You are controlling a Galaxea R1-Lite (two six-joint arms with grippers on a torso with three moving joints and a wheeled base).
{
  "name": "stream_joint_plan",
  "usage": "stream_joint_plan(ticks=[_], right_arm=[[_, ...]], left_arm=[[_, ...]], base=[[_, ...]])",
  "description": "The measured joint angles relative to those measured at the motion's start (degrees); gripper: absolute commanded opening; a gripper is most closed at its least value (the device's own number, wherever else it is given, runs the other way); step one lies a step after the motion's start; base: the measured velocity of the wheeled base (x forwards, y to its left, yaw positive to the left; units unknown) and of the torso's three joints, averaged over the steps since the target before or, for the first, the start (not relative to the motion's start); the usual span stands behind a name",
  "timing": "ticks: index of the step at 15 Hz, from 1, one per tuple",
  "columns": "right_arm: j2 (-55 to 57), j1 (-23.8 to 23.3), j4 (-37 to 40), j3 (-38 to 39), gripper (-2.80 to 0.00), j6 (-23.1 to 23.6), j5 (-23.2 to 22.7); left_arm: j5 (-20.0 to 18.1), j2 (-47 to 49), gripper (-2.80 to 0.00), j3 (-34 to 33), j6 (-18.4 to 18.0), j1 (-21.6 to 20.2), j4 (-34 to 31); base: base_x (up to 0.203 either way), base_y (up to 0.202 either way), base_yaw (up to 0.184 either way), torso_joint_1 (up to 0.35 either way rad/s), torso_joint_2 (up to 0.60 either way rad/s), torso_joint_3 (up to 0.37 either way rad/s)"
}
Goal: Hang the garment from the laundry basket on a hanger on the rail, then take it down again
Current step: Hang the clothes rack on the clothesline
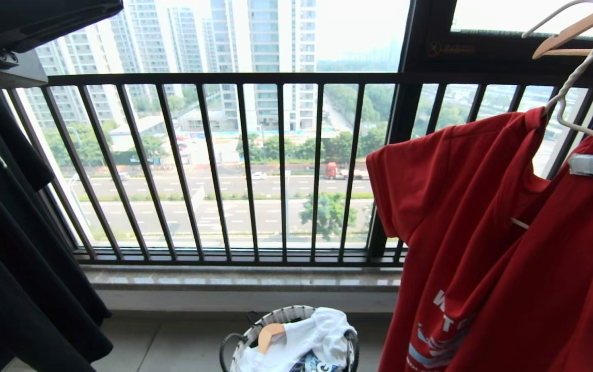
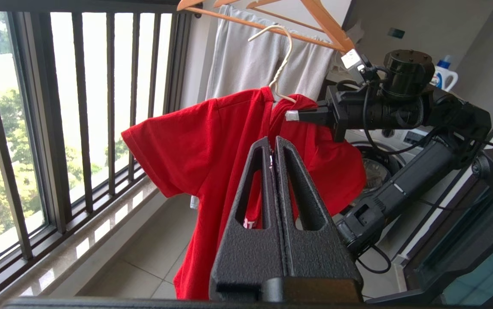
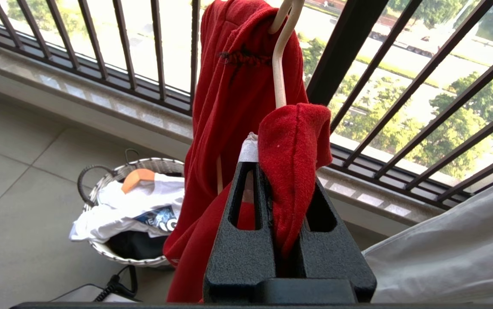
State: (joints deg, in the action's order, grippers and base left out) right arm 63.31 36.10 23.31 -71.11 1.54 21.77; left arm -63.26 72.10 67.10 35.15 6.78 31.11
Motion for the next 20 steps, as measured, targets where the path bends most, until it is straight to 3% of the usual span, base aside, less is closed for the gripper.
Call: stream_joint_plan(ticks=[4, 8, 20], right_arm=[[-0.13, 0.00, 0.01, 0.44, -2.80, 0.02, 0.00], [-0.30, 0.01, 0.01, 1.11, -2.80, -0.09, 0.00], [-0.90, 0.00, -3.66, 6.07, -2.80, 0.03, -0.20]], left_arm=[[-0.53, -3.31, -2.80, -1.15, 2.01, 1.23, -0.09], [-4.19, -7.37, -2.80, -1.45, 9.89, 1.45, 0.28], [-4.07, -10.33, -2.80, -1.97, 10.29, 1.40, 0.34]], base=[[0.000, 0.000, 0.000, 0.215, -0.51, -0.304], [0.000, 0.000, 0.000, 0.236, -0.55, -0.307], [0.000, 0.000, 0.000, 0.225, -0.49, -0.267]])
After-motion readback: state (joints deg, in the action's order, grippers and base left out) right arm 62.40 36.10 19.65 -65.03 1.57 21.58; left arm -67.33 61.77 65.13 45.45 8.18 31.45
